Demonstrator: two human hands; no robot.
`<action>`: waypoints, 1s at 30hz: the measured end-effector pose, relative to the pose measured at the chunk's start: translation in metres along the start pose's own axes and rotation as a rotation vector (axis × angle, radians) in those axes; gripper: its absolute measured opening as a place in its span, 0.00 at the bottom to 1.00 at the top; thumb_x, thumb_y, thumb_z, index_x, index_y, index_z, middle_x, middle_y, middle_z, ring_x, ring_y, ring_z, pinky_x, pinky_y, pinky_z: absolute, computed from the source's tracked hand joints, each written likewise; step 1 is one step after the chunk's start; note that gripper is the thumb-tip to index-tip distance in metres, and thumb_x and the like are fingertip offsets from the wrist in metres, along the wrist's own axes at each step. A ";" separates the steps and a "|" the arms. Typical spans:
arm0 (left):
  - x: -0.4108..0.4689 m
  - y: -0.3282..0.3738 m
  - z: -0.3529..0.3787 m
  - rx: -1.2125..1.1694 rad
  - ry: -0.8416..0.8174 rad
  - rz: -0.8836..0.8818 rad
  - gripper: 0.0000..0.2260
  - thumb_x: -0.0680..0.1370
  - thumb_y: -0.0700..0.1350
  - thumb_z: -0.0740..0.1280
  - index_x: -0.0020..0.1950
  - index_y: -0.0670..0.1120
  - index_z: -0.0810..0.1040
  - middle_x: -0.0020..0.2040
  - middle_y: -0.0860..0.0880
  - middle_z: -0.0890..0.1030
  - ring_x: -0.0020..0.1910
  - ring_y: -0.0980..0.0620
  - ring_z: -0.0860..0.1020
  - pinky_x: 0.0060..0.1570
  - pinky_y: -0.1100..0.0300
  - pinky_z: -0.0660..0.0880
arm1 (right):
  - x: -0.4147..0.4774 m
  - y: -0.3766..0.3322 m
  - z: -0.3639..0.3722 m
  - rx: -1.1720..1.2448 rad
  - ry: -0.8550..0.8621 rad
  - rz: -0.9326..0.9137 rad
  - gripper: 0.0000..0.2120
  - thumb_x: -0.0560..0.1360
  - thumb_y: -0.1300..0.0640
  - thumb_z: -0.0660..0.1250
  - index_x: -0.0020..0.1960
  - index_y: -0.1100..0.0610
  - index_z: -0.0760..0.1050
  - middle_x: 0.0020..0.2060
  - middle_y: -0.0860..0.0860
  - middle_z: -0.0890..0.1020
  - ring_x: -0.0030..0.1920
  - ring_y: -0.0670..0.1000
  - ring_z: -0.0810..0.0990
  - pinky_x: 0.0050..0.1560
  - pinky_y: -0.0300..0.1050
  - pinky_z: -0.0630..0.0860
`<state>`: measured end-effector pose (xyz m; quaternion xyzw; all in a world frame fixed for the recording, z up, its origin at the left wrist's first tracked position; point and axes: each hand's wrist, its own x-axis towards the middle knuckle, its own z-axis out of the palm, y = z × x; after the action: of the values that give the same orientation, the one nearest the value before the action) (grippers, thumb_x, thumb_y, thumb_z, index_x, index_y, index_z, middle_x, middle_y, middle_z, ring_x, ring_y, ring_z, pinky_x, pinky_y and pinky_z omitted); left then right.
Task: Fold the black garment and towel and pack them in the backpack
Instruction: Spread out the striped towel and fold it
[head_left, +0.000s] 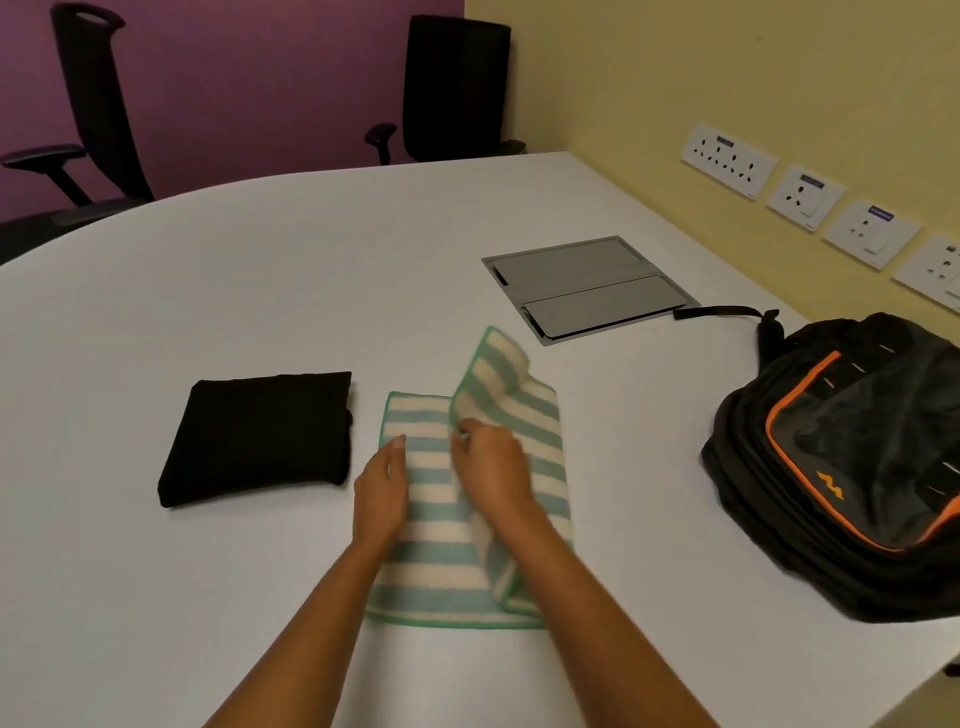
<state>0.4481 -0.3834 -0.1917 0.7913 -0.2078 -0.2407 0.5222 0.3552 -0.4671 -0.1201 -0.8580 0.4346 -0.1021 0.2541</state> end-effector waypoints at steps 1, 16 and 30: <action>0.007 0.008 -0.003 -0.098 -0.006 -0.070 0.19 0.83 0.53 0.53 0.66 0.45 0.73 0.60 0.48 0.77 0.59 0.49 0.76 0.63 0.55 0.71 | -0.003 -0.007 0.016 0.048 -0.074 0.000 0.14 0.79 0.55 0.58 0.61 0.57 0.76 0.54 0.60 0.81 0.55 0.61 0.79 0.54 0.49 0.75; 0.080 0.003 -0.011 0.116 -0.136 -0.140 0.15 0.80 0.38 0.60 0.67 0.44 0.73 0.64 0.42 0.75 0.58 0.47 0.75 0.56 0.60 0.71 | 0.035 0.047 0.064 0.167 0.050 0.074 0.13 0.80 0.57 0.59 0.63 0.57 0.74 0.57 0.53 0.79 0.53 0.50 0.78 0.50 0.34 0.71; 0.123 -0.006 -0.003 0.121 -0.239 -0.023 0.24 0.77 0.32 0.62 0.72 0.45 0.67 0.72 0.48 0.67 0.63 0.48 0.71 0.60 0.61 0.70 | -0.003 0.016 0.118 -0.024 0.308 -0.208 0.14 0.77 0.47 0.58 0.56 0.51 0.76 0.46 0.48 0.80 0.45 0.47 0.77 0.44 0.40 0.76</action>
<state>0.5489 -0.4504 -0.2163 0.7893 -0.2736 -0.3262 0.4425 0.3890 -0.4318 -0.2293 -0.8755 0.3785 -0.2529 0.1623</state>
